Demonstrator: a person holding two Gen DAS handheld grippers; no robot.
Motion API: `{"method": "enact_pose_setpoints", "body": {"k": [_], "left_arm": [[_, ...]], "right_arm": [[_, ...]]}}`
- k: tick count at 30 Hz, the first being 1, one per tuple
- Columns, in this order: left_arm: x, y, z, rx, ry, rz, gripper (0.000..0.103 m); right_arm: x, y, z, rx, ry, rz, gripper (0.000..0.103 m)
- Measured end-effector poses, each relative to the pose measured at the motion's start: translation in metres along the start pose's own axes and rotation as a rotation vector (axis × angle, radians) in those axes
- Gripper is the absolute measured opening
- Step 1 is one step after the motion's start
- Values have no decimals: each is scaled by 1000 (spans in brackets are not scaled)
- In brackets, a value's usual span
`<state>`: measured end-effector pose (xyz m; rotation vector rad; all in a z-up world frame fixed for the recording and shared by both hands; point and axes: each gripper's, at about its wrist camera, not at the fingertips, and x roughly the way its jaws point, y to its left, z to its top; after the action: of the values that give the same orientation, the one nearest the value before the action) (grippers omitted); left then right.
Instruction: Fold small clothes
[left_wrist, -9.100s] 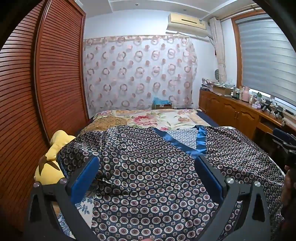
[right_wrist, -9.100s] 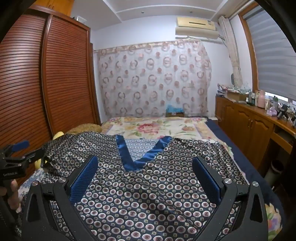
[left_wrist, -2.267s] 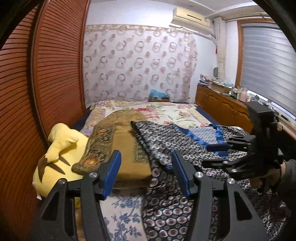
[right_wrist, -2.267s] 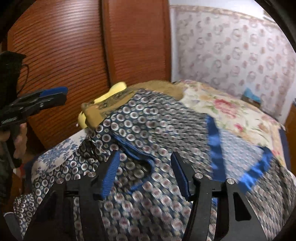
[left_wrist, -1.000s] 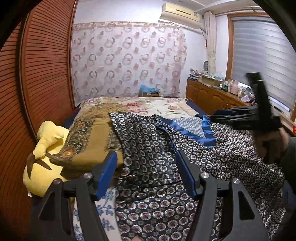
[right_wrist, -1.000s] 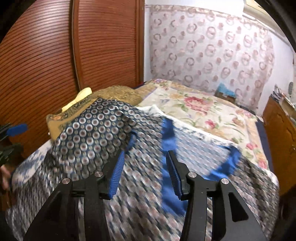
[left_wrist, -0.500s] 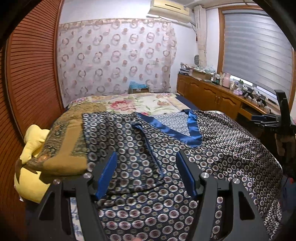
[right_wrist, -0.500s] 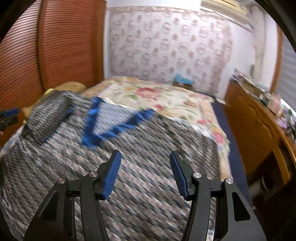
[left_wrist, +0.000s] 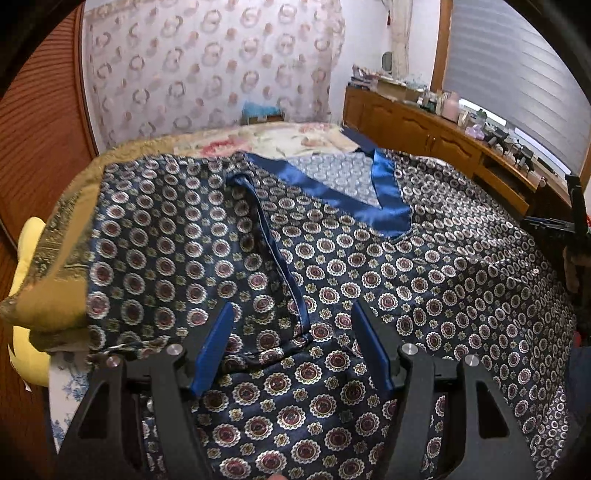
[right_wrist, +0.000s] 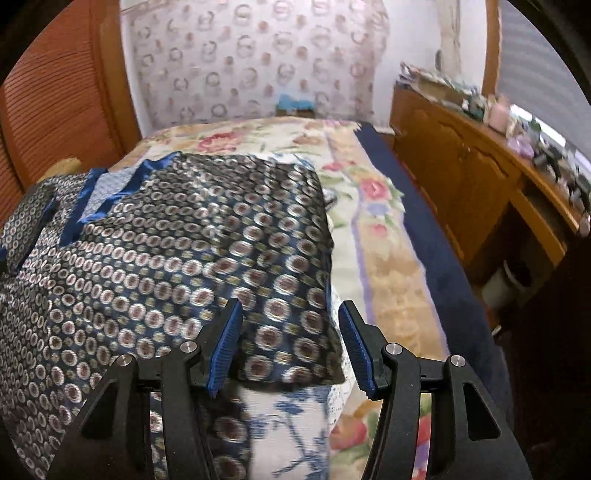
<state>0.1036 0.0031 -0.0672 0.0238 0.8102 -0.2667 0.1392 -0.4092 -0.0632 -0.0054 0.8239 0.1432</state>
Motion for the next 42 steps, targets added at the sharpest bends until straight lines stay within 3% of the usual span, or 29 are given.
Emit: {"method": "enact_pose_setpoints", "body": {"k": [5,14,16,18,22,26,34,42], "left_arm": [[14,-1,1,6,52,11,65],[27,-11,0,35,85,27,66],[28,-14,0,50,91,30,72],[31,-16,1,60,96,25,78],[32,-19,3,68,101,20,81],[37,-24,5,82,110,12,89],[39,-24,5,80,112,17,92],[39,-25,5,78,112,19,93]], "right_arm": [[12,-7,-3,14,55,26,49],[9,1,-8,-30,50,25,34],[7,1,-7,-48,47,1,23],[7,4,-7,-69,47,-19,17],[7,10,-7,-122,51,-50,3],[2,19,-6,-160,31,-45,1],[-31,55,12,-193,-104,43,0],[-10,104,6,-245,-30,161,0]]}}
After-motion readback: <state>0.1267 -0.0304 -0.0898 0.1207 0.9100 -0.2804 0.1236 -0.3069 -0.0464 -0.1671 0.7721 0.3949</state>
